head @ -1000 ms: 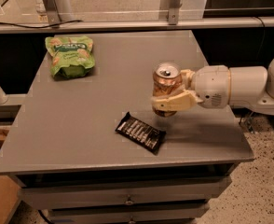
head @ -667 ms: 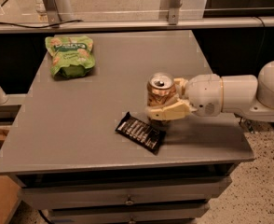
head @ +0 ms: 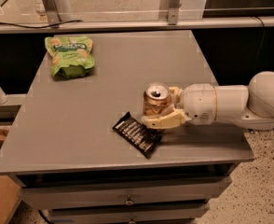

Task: Move orange can near rxbar chocolate

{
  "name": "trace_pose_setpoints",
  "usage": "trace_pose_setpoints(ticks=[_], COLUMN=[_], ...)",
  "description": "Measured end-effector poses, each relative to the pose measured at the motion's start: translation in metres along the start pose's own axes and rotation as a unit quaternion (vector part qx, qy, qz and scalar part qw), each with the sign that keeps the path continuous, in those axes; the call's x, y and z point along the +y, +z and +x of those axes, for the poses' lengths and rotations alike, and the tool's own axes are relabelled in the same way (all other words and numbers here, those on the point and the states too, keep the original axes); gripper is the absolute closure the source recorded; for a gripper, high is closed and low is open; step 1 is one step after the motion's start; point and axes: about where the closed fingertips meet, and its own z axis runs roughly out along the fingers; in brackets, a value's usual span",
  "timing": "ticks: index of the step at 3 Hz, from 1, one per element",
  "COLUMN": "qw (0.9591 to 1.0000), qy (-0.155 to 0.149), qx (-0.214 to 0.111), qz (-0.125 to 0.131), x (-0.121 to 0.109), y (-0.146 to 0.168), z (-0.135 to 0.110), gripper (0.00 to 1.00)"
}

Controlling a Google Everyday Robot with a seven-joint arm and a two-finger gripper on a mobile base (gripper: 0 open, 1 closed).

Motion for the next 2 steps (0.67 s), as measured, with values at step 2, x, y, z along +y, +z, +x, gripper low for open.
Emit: trace_pose_setpoints(ticks=[2], qw=[1.0000], qy=[-0.002], qx=[-0.002], qz=[-0.002], x=[0.0011], y=[0.0003], z=[0.0004], gripper=[0.82])
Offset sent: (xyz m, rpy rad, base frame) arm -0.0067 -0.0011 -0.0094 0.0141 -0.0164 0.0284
